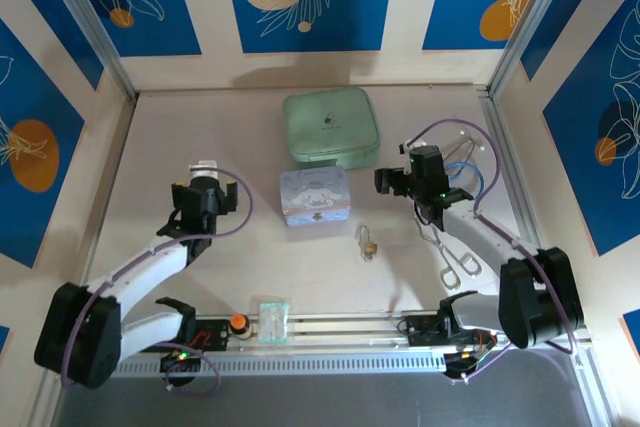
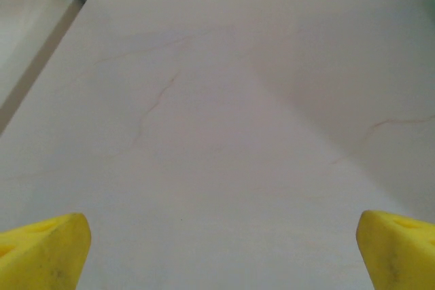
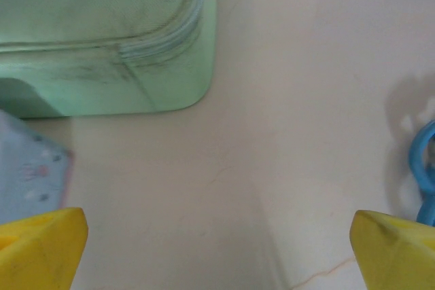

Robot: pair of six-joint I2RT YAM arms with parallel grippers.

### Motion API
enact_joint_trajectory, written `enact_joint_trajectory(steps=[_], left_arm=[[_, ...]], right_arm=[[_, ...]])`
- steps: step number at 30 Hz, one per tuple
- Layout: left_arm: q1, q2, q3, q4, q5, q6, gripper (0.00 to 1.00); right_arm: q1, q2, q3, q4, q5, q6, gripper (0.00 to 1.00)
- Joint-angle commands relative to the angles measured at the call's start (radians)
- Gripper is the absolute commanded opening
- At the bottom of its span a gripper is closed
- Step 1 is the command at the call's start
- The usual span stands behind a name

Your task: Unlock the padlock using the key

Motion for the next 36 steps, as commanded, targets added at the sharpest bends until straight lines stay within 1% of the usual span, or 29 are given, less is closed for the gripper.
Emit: enact_joint_trajectory(steps=[1, 2, 4, 6, 9, 10, 11, 12, 13, 16, 17, 20, 22, 23, 24, 25, 26, 27, 29, 36], left_arm=[[0.032, 0.021, -0.017, 0.22, -0.039, 0.112, 1.0], [0.048, 0.033, -0.025, 0.232, -0.023, 0.115, 1.0], [0.079, 0.062, -0.034, 0.237, 0.005, 0.117, 1.0], [0.103, 0.1, -0.061, 0.292, 0.018, 0.122, 0.99], [0.158, 0.161, -0.096, 0.394, 0.092, 0.118, 0.99], [0.168, 0.163, -0.094, 0.403, 0.121, 0.122, 0.99], [0.185, 0.177, -0.115, 0.484, 0.153, 0.126, 0.99], [0.199, 0.186, -0.128, 0.535, 0.172, 0.12, 0.99], [0.221, 0.199, -0.136, 0.574, 0.194, 0.109, 0.99], [0.265, 0.243, -0.148, 0.662, 0.253, 0.083, 0.99], [0.282, 0.27, -0.155, 0.702, 0.279, 0.059, 0.99], [0.29, 0.37, -0.184, 0.868, 0.337, 0.079, 0.99], [0.289, 0.417, -0.185, 0.903, 0.341, 0.079, 0.99], [0.288, 0.451, -0.184, 0.954, 0.351, 0.092, 0.99], [0.283, 0.448, -0.177, 0.933, 0.36, 0.1, 1.0], [0.283, 0.429, -0.159, 0.865, 0.355, 0.092, 0.99], [0.283, 0.436, -0.148, 0.856, 0.355, 0.095, 1.0], [0.281, 0.446, -0.14, 0.859, 0.37, 0.104, 0.99], [0.281, 0.442, -0.106, 0.785, 0.418, 0.118, 0.99], [0.281, 0.439, -0.11, 0.791, 0.421, 0.12, 1.0]], right_arm=[[-0.1, 0.047, -0.031, 0.217, -0.022, -0.051, 1.0], [-0.135, 0.066, -0.045, 0.247, -0.054, -0.021, 1.0], [-0.168, 0.096, -0.088, 0.34, -0.08, -0.007, 1.0], [-0.171, 0.126, -0.117, 0.414, -0.076, -0.037, 1.0], [-0.177, 0.163, -0.136, 0.483, -0.076, -0.07, 1.0], [-0.18, 0.159, -0.147, 0.513, -0.084, -0.084, 1.0], [-0.182, 0.162, -0.177, 0.593, -0.088, -0.096, 1.0], [-0.191, 0.165, -0.188, 0.619, -0.099, -0.093, 0.99], [-0.21, 0.174, -0.187, 0.619, -0.122, -0.079, 1.0], [-0.249, 0.21, -0.235, 0.734, -0.178, -0.047, 1.0], [-0.263, 0.2, -0.248, 0.735, -0.198, -0.036, 1.0], [-0.277, 0.223, -0.28, 0.812, -0.225, -0.028, 1.0], [-0.263, 0.233, -0.278, 0.817, -0.214, -0.047, 1.0], [-0.259, 0.232, -0.278, 0.817, -0.21, -0.049, 0.99], [-0.262, 0.233, -0.277, 0.816, -0.216, -0.048, 0.99], [-0.262, 0.233, -0.278, 0.816, -0.216, -0.047, 0.99], [-0.263, 0.234, -0.279, 0.819, -0.217, -0.048, 0.99], [-0.263, 0.234, -0.279, 0.821, -0.217, -0.048, 0.99], [-0.262, 0.236, -0.281, 0.824, -0.216, -0.048, 0.99], [-0.259, 0.234, -0.284, 0.828, -0.211, -0.05, 0.99]])
